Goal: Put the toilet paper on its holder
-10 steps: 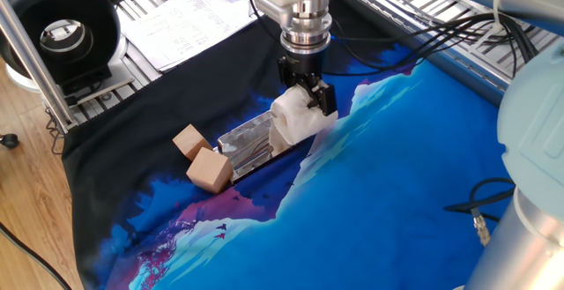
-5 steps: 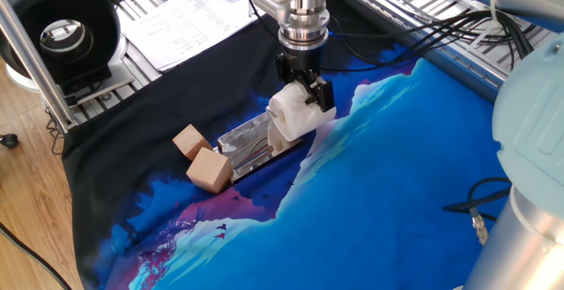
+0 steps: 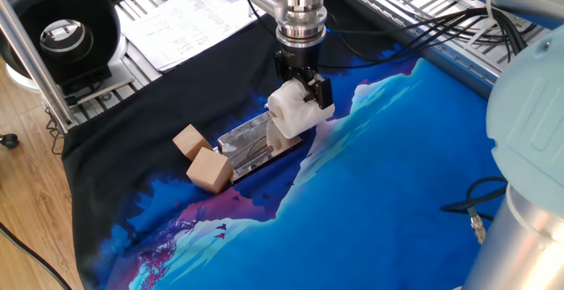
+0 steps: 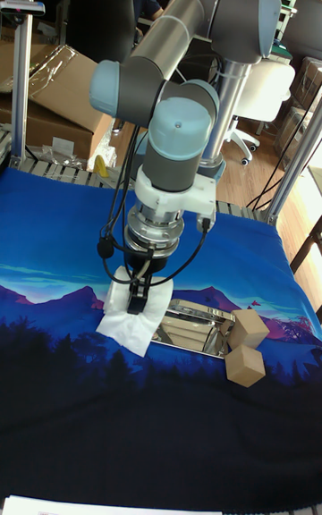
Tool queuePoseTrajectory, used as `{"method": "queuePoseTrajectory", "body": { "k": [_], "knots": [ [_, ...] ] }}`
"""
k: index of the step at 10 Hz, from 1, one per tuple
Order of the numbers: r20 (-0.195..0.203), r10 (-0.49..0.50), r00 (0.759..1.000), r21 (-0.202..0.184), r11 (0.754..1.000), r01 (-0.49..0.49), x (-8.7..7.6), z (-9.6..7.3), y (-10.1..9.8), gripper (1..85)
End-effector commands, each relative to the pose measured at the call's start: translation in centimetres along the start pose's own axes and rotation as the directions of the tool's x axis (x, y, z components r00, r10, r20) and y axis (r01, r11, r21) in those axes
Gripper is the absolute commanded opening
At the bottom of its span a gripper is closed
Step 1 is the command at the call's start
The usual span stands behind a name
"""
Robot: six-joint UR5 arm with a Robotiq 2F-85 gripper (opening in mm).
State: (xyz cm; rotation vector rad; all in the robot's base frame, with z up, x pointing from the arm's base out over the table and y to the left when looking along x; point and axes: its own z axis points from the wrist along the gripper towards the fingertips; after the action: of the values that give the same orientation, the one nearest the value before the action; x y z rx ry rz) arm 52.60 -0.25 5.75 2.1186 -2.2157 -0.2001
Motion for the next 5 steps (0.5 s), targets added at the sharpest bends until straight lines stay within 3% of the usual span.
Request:
{"method": "queuePoseTrajectory", "body": {
  "k": [1, 5],
  "knots": [
    [0.031, 0.008, 0.999, -0.005, 1.0, -0.008, -1.31, -0.44, -0.15, 50.3],
    [0.012, 0.009, 1.0, -0.006, 1.0, -0.009, -1.62, -0.92, -0.48, 50.3]
  ]
}}
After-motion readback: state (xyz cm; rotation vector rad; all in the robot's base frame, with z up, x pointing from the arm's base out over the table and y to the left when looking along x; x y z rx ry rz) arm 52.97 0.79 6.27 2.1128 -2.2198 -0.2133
